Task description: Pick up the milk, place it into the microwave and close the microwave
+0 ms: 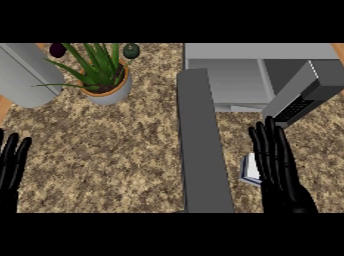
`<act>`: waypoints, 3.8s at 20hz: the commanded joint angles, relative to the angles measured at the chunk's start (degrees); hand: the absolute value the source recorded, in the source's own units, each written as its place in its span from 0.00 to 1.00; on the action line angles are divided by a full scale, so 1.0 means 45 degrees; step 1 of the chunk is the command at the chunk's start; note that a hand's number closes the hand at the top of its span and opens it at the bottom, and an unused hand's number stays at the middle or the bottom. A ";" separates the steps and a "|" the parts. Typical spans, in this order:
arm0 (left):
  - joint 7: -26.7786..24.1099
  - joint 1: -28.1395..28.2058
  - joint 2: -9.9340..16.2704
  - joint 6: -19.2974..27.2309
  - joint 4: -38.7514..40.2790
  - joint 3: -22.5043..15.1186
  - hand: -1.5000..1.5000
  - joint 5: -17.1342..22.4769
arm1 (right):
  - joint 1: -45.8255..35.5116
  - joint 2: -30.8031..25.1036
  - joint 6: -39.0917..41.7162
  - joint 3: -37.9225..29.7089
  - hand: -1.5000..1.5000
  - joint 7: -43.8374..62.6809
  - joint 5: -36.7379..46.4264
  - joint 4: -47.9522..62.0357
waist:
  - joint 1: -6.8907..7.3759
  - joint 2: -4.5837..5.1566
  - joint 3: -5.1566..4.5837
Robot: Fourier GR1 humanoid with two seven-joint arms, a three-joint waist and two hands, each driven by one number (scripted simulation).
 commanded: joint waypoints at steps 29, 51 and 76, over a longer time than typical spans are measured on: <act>-0.0892 0.1606 -0.0263 -0.1150 -0.0564 0.0439 0.00 0.0393 | 0.0848 -0.0526 0.1271 -0.5008 0.00 -0.6482 -0.3291 0.7699 | -0.0013 0.0017 0.0005; -0.1445 0.2613 -0.0121 -0.1989 -0.0772 0.1022 0.00 0.1200 | -0.2270 -0.1039 0.1834 -0.7539 0.00 -1.0192 -0.3119 1.4809 | 0.0075 0.0026 0.0008; -0.1733 0.2633 -0.0282 -0.1771 -0.0172 0.0600 0.00 0.0873 | -0.3803 -0.0954 0.3140 -0.7773 1.00 -1.4030 -0.2836 1.7769 | -0.0043 -0.0006 -0.0008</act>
